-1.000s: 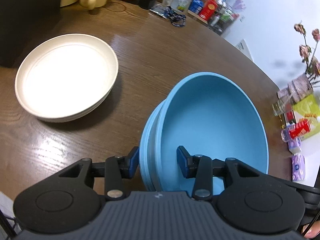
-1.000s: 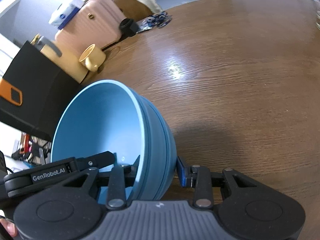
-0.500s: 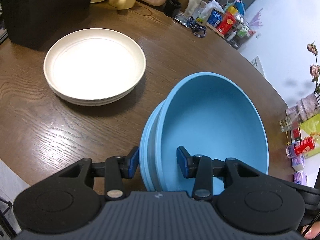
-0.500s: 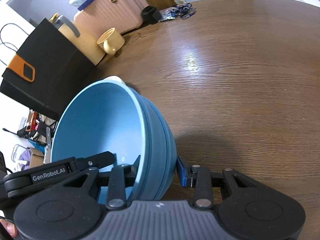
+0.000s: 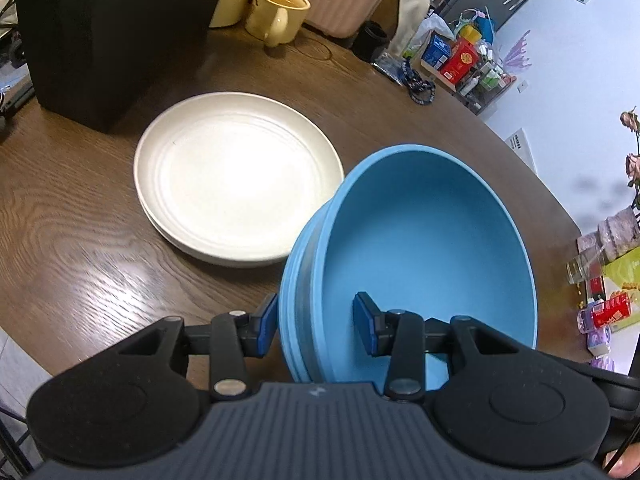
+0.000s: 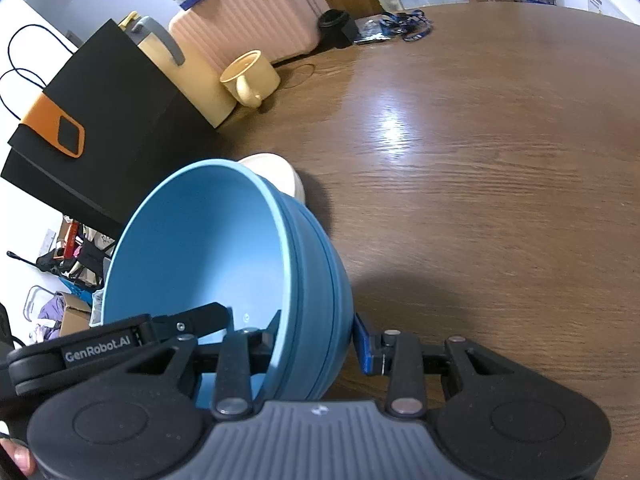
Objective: Organize plates and bowls
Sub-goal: 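Lower the blue bowl stack onto the cream plate stack with both grippers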
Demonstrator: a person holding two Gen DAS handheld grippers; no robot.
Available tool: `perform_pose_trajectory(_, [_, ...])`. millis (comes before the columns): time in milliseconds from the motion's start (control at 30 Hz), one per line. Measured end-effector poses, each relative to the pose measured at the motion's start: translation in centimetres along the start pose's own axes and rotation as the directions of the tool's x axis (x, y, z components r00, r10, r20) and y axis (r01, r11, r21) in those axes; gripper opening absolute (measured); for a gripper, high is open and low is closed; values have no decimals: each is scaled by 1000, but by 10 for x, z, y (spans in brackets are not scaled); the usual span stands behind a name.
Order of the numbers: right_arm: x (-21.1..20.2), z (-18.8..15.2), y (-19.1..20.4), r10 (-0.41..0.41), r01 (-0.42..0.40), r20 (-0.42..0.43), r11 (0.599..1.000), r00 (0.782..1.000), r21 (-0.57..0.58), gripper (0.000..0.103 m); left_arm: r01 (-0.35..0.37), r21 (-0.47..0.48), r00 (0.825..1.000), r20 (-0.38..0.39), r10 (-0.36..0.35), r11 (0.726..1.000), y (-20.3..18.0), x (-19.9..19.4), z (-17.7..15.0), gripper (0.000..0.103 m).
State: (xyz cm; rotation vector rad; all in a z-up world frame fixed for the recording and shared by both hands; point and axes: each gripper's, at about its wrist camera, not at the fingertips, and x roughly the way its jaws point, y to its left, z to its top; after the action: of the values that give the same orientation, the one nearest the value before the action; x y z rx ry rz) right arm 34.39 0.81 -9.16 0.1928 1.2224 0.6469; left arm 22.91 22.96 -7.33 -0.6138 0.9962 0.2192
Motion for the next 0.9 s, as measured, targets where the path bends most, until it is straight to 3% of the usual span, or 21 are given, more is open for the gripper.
perform_pose_trajectory(433, [31, 23, 42, -3, 3, -5, 1000, 1000, -12, 33, -2, -16, 1000, 6, 2, 1000, 38, -1, 39, 41])
perform_pose_trajectory(900, [62, 44, 58, -19, 19, -15, 1000, 1000, 19, 33, 2, -4, 1000, -28, -2, 1000, 62, 21, 80, 41])
